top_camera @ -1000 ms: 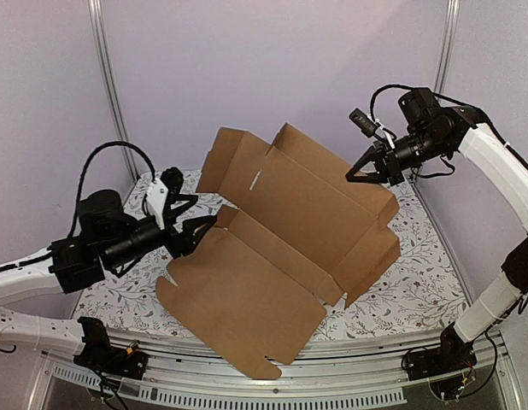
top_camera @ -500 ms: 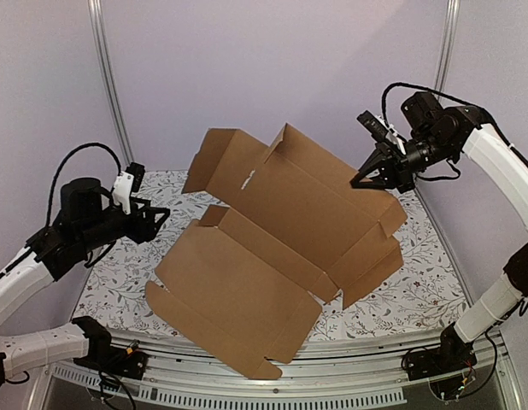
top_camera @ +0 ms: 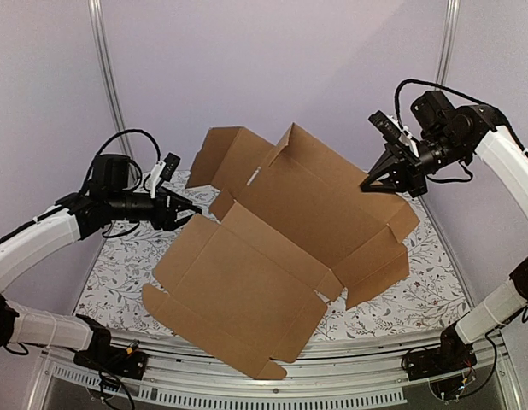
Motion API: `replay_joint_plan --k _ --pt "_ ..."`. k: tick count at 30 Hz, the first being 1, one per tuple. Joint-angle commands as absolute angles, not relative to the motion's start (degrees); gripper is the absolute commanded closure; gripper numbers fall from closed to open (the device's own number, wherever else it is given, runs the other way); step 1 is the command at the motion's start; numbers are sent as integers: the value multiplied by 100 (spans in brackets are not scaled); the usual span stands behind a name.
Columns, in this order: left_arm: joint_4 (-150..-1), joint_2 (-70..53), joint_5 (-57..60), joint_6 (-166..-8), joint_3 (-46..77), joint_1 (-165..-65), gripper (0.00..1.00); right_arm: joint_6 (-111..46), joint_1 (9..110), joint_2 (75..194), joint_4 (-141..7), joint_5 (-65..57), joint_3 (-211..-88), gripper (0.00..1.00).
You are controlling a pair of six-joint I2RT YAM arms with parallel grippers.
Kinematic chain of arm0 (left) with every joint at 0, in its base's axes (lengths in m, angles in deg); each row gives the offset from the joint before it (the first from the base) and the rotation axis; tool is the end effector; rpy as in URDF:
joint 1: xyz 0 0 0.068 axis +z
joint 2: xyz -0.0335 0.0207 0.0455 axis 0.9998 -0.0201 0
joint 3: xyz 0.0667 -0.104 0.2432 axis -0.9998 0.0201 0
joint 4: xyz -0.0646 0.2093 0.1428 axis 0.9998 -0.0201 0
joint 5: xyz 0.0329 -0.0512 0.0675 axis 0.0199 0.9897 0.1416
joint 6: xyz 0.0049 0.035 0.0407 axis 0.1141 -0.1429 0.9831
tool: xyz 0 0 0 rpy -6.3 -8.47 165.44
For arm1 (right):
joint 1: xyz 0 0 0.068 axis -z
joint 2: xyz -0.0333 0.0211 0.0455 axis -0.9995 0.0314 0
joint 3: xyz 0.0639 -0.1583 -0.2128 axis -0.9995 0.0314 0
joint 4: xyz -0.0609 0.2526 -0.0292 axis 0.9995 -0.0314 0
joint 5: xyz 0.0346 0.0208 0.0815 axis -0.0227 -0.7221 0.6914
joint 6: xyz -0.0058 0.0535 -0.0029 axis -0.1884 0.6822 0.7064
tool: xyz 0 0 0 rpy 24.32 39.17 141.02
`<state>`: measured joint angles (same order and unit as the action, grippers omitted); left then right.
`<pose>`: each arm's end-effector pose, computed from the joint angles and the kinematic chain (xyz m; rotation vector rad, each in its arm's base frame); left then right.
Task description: Fold the paper box
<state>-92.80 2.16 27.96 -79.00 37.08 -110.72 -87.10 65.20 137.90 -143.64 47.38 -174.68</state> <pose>0.2247 -0.1120 0.2997 0.7060 1.9871 -0.8958 0.2243 0.1285 0.4226 -1.5510 1.6070 1.1074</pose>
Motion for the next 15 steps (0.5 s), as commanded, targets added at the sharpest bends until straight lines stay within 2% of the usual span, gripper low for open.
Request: replay_joint_plan --k 1,9,15 --pt "-8961 87 4361 -8112 3742 -11150 34 -8690 6378 13762 -14489 5015 -17511 100" --pt "-8361 662 4142 -8308 4287 -11089 34 -8463 6386 13910 -14657 5165 -18030 100" --pt "-5920 521 4447 -9726 4979 -11082 38 -8410 6387 14197 -14795 5771 -18223 100"
